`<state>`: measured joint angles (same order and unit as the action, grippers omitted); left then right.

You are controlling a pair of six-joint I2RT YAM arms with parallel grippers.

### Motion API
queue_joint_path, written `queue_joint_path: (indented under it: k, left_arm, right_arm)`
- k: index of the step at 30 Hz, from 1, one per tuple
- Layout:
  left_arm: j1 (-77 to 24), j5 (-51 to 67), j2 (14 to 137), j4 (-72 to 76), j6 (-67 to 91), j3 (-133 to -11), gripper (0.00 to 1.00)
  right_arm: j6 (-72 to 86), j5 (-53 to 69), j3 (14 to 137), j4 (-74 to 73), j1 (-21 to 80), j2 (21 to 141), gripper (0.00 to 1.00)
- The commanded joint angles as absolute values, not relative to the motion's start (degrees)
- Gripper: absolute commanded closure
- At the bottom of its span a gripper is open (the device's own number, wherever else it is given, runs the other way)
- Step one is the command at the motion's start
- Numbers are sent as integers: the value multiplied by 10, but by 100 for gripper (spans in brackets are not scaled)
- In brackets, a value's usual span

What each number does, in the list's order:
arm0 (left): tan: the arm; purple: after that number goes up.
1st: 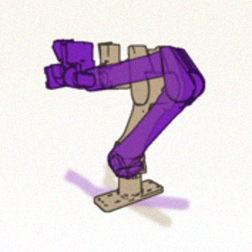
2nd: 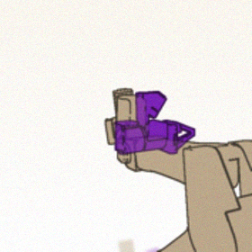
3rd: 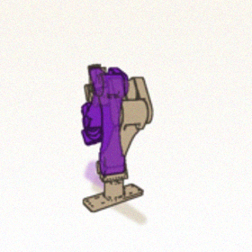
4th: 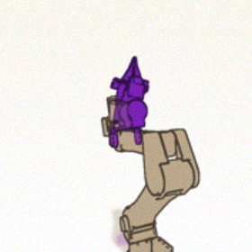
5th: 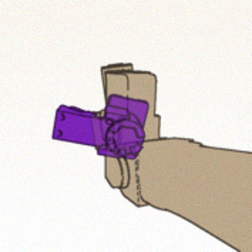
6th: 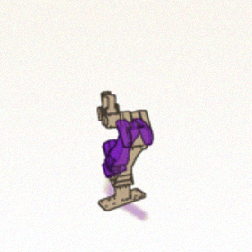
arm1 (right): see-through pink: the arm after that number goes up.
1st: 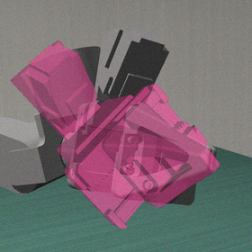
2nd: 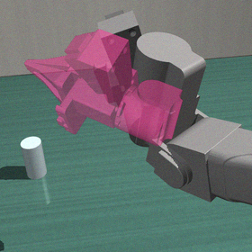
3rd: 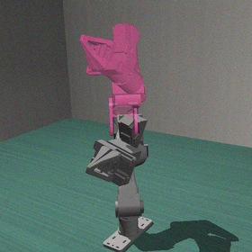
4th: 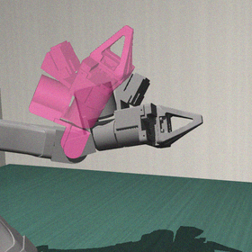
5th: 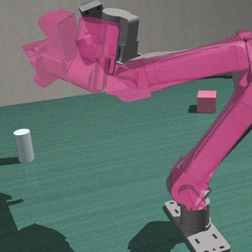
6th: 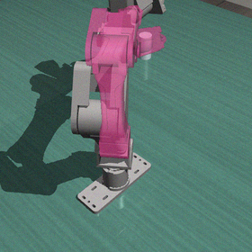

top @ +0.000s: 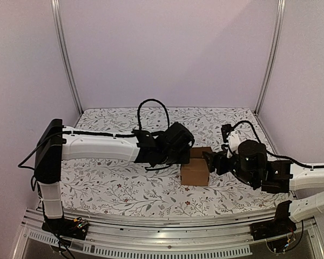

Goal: Fold the paper box

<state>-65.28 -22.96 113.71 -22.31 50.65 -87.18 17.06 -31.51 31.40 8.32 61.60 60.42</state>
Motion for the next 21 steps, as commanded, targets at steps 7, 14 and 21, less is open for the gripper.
queue_joint_path:
  k: [7, 14, 21]
  left_arm:
    - [-677, -182, 1200, -374, 506, -840, 100]
    - [-680, -187, 1202, -376, 507, -841, 100]
    - [-682, -186, 1205, -377, 504, -847, 100]
  right_arm:
    - [214, -376, 387, -149, 617, 582, 33]
    - [237, -343, 401, -179, 598, 599, 51]
    - [231, -320, 424, -179, 590, 626, 54]
